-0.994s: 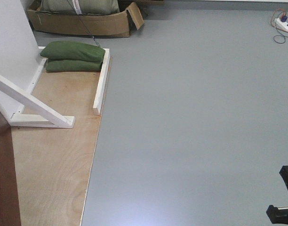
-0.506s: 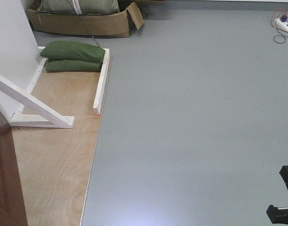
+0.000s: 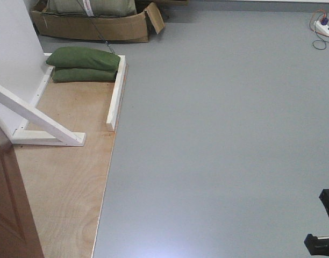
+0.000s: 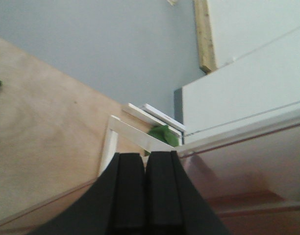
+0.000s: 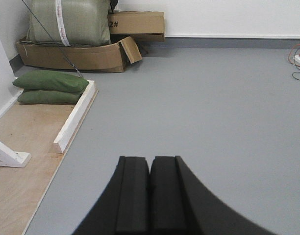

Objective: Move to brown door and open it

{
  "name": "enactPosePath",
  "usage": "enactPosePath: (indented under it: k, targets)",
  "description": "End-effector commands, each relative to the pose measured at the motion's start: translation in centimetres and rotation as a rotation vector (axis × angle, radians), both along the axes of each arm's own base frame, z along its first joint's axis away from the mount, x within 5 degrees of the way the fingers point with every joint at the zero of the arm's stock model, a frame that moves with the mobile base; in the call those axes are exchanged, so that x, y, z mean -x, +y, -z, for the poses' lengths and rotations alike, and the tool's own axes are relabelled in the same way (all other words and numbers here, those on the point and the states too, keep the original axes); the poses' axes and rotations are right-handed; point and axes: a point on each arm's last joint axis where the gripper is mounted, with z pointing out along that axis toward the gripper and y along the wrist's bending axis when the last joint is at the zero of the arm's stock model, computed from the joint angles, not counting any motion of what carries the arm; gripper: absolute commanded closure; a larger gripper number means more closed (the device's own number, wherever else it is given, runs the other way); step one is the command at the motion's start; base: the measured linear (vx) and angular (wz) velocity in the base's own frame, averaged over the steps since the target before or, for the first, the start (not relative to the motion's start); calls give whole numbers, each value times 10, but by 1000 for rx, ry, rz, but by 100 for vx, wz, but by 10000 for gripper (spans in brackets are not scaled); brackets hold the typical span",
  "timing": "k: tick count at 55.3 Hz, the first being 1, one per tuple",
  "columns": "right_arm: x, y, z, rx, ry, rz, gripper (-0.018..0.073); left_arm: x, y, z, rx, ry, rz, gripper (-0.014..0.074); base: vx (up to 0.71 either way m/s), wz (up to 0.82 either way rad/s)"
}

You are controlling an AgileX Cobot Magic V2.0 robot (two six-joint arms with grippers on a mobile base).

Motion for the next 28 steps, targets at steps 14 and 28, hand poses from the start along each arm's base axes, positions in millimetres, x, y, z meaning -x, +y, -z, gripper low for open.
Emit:
enactPosePath:
  k: [14, 28]
  targets:
    - [-2, 0, -6, 5, -78, 1, 559, -5, -27, -24, -93, -208, 176, 460, 0, 0]
    - [-2, 0, -5, 5, -76, 1, 559, -9, -45, -27, -67, -264, 303, 460, 0, 0]
